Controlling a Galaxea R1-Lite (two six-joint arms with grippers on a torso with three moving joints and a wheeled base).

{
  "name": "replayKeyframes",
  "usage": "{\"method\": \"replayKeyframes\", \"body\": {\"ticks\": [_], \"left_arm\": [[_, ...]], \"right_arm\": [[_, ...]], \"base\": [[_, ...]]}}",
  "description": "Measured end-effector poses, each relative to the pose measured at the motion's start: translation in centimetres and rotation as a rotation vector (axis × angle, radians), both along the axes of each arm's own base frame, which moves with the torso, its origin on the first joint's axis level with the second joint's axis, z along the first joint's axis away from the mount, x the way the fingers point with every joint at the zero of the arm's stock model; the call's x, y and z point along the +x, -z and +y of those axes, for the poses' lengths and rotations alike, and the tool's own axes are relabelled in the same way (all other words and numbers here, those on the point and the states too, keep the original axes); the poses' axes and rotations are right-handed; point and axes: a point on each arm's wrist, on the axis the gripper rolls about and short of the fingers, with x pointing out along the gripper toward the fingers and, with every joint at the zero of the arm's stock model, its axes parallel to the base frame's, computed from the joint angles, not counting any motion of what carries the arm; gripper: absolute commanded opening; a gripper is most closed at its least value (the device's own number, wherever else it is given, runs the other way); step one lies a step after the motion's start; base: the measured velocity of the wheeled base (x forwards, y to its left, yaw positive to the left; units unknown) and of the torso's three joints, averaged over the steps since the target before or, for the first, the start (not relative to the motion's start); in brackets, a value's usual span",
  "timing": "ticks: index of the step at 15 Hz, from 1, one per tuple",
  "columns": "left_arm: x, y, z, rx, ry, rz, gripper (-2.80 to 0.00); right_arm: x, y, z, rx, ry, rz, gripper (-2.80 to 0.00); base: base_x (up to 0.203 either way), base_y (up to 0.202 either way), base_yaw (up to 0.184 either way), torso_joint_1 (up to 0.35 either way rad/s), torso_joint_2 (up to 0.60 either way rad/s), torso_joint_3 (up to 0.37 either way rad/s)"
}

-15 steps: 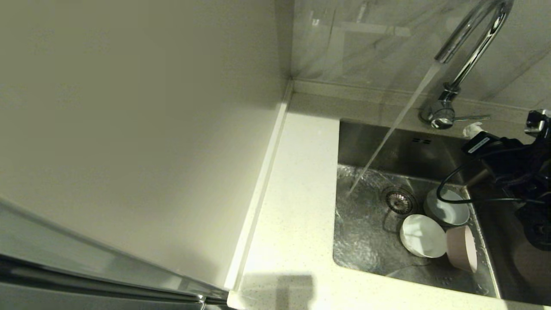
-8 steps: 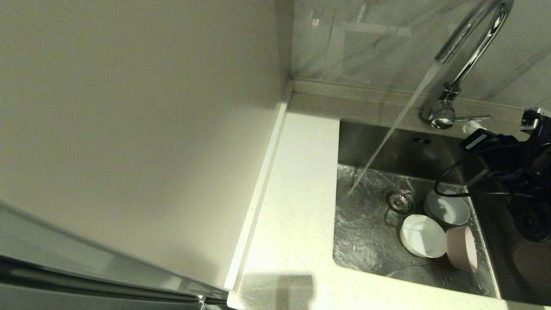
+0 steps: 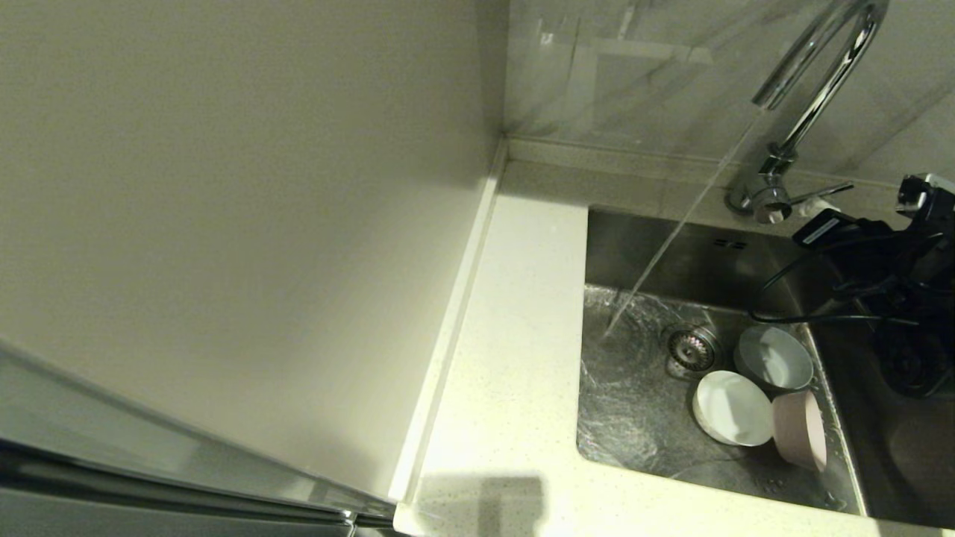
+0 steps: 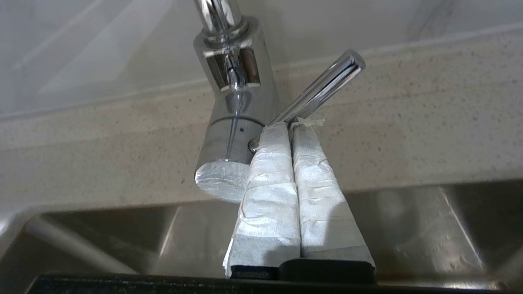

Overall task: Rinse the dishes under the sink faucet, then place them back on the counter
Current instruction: Turn off the faucet, then put a bowl back to the table from the sink

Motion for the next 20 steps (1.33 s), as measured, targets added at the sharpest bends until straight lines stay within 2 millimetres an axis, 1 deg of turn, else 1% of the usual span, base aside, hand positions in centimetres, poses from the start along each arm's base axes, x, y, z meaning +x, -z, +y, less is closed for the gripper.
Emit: {"method": "replayKeyframes", "body": {"ticks": [3, 5, 7, 9, 10, 12, 13, 15, 17, 19, 20], "left_arm": [[0.0, 0.0, 0.0, 0.0, -0.001, 0.0, -2.8], [0.0, 0.0, 0.0, 0.0, 0.0, 0.0, -2.8], [0.0, 0.0, 0.0, 0.0, -0.001, 0.0, -2.8], [0.0, 0.0, 0.0, 0.0, 0.0, 0.0, -2.8], [0.0, 0.0, 0.0, 0.0, 0.0, 0.0, -2.8], [0.0, 0.0, 0.0, 0.0, 0.0, 0.0, -2.8], [0.0, 0.0, 0.0, 0.0, 0.0, 0.0, -2.8], [0.0, 0.0, 0.0, 0.0, 0.0, 0.0, -2.8], [0.0, 0.0, 0.0, 0.0, 0.0, 0.0, -2.8], [0.0, 0.0, 0.0, 0.0, 0.0, 0.0, -2.8], [0.0, 0.0, 0.0, 0.0, 0.0, 0.0, -2.8]], "right_arm": [[0.3, -0.1, 0.0, -0.001, 0.0, -0.005, -2.8], [-0.1, 0.0, -0.2, -0.001, 0.005, 0.003, -2.8], [-1.2, 0.0, -0.7, 0.0, 0.018, 0.02, -2.8], [-2.8, 0.2, -1.3, 0.001, 0.032, 0.051, -2.8], [-3.9, 0.3, -1.5, 0.002, 0.037, 0.07, -2.8], [-6.7, 0.6, -1.8, 0.005, 0.047, 0.112, -2.8], [-8.5, 0.5, -1.9, 0.003, 0.051, 0.126, -2.8], [-12.5, -0.1, -2.2, -0.022, 0.066, 0.146, -2.8], [-17.1, -1.2, -3.1, -0.052, 0.104, 0.175, -2.8], [-21.4, -2.6, -3.3, -0.057, 0.131, 0.219, -2.8], [-23.5, -3.1, -3.0, -0.045, 0.136, 0.26, -2.8]], "base": [[0.0, 0.0, 0.0, 0.0, 0.0, 0.0], [0.0, 0.0, 0.0, 0.0, 0.0, 0.0], [0.0, 0.0, 0.0, 0.0, 0.0, 0.0], [0.0, 0.0, 0.0, 0.0, 0.0, 0.0], [0.0, 0.0, 0.0, 0.0, 0.0, 0.0], [0.0, 0.0, 0.0, 0.0, 0.0, 0.0], [0.0, 0.0, 0.0, 0.0, 0.0, 0.0], [0.0, 0.0, 0.0, 0.0, 0.0, 0.0], [0.0, 0.0, 0.0, 0.0, 0.0, 0.0], [0.0, 0.0, 0.0, 0.0, 0.0, 0.0], [0.0, 0.0, 0.0, 0.0, 0.0, 0.0]]}}
